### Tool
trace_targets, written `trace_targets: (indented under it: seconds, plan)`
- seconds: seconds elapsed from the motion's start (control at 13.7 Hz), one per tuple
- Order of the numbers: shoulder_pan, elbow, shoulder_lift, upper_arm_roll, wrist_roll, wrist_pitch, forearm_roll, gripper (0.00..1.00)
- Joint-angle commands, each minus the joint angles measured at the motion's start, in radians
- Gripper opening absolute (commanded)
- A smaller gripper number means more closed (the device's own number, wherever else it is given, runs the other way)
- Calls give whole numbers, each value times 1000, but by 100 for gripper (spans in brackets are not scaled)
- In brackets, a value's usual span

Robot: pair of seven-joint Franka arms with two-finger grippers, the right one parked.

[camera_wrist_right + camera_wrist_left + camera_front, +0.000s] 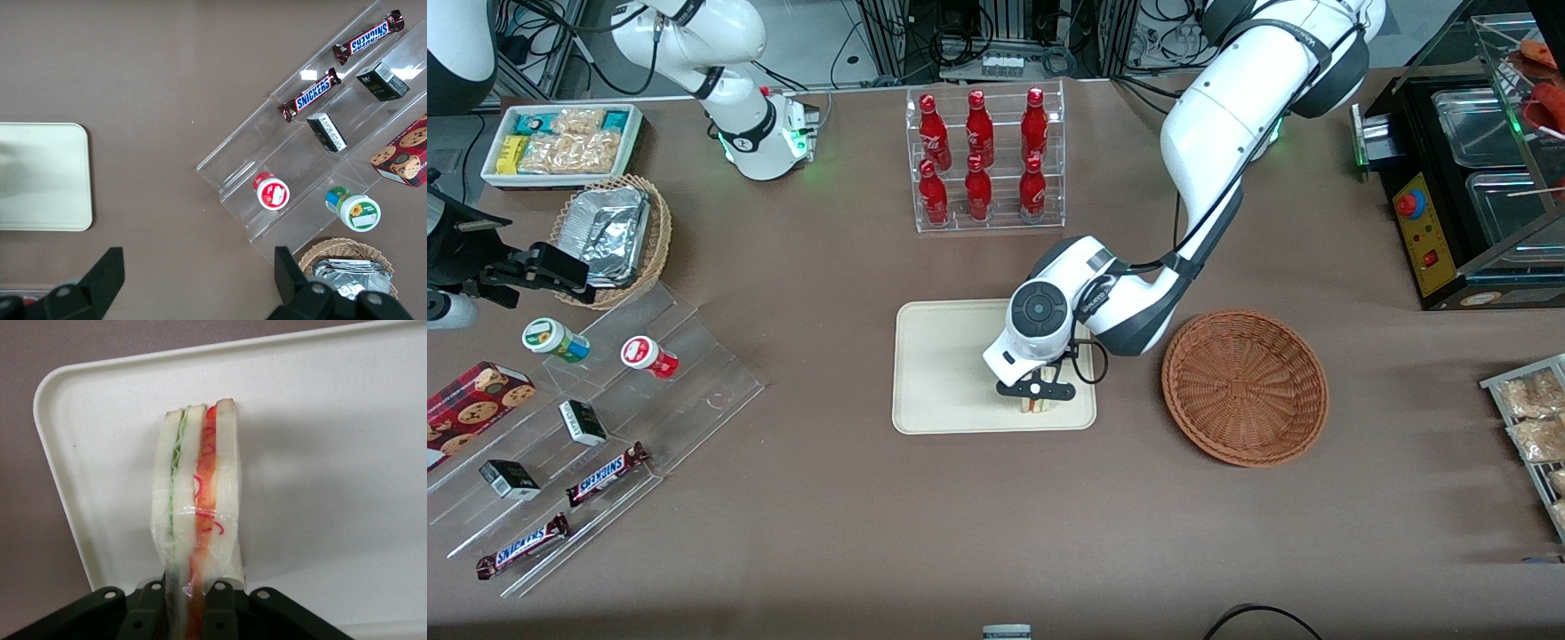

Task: Place sandwich from basket to tray
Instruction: 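Lower the sandwich upright onto the tray and open the left gripper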

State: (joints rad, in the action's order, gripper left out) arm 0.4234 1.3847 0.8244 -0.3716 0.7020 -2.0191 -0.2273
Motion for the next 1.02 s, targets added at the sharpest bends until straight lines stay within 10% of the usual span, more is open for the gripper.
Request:
trace_targets:
  seconds: [0.0,0.95]
  plan:
    - [29,-30,18,10,49,2,-53,100]
    - [14,-88,-37,8,131,71,-44,100]
